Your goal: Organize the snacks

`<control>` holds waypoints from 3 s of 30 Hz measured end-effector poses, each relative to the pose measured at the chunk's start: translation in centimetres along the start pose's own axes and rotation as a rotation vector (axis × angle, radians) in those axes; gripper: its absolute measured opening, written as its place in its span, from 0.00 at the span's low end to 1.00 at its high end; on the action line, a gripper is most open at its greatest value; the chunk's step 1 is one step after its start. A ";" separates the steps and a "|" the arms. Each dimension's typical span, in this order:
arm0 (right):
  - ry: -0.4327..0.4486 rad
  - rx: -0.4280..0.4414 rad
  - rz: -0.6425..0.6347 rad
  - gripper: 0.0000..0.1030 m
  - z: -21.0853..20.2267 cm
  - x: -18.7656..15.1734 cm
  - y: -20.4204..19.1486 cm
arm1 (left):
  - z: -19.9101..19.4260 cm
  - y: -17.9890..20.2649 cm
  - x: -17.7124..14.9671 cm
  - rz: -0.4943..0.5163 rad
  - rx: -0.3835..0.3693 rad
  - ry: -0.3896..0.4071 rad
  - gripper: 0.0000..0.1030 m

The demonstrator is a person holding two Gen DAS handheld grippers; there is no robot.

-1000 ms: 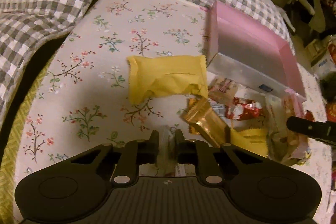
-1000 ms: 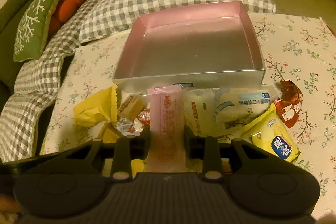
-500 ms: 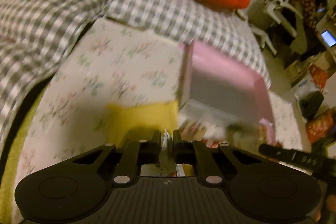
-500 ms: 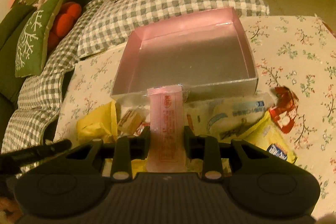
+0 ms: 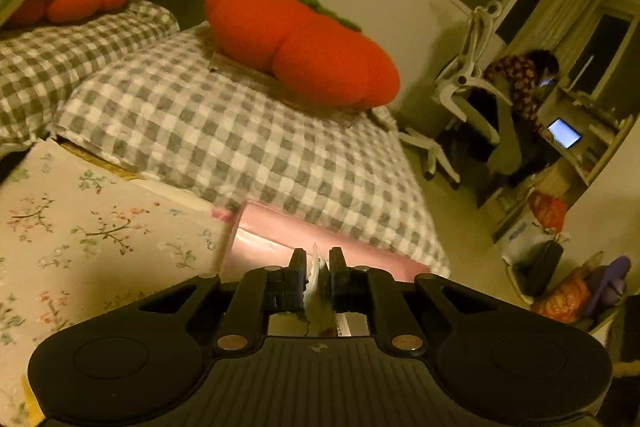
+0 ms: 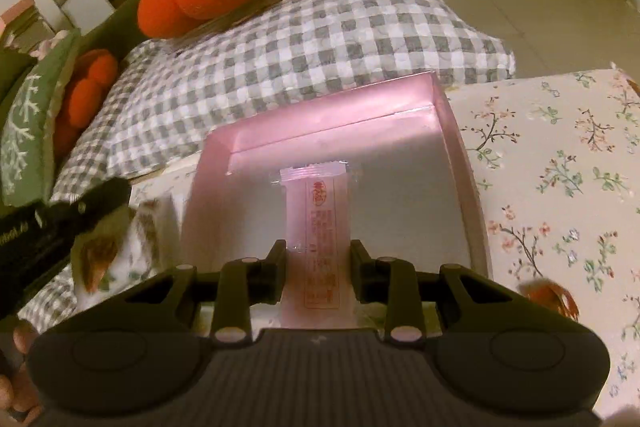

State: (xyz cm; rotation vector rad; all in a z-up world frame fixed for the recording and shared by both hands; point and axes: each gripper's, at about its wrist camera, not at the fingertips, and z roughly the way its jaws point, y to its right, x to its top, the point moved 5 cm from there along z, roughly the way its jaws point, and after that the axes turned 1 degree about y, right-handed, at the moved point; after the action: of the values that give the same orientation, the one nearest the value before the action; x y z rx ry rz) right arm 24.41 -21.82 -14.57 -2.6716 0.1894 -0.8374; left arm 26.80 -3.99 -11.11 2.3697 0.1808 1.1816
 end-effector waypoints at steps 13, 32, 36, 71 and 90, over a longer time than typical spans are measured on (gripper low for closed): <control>0.074 0.010 0.018 0.50 -1.2 0.9 -0.4 | 0.1 -1.8 0.1 0.023 0.017 -0.036 0.47; -0.081 -0.078 -0.008 0.68 -5.8 -5.4 -0.3 | -6.7 -7.8 -4.5 0.335 0.136 -0.319 0.77; -0.145 -0.077 -0.012 0.68 -5.0 -6.7 -0.4 | -5.7 -7.3 -6.3 0.490 0.103 -0.387 0.77; -0.277 -0.091 -0.091 0.30 -3.7 -10.2 0.1 | -4.5 -6.4 -8.4 0.636 0.172 -0.447 0.37; -0.133 -0.066 0.016 0.29 -5.7 -6.7 2.2 | -7.2 -3.3 -4.4 0.399 0.043 -0.323 0.37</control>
State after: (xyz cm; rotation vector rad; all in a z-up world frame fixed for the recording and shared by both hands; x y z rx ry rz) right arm 15.62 -23.96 -14.48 -2.7722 0.2088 -0.6567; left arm 18.74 0.08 -12.14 2.6721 -0.3944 0.9403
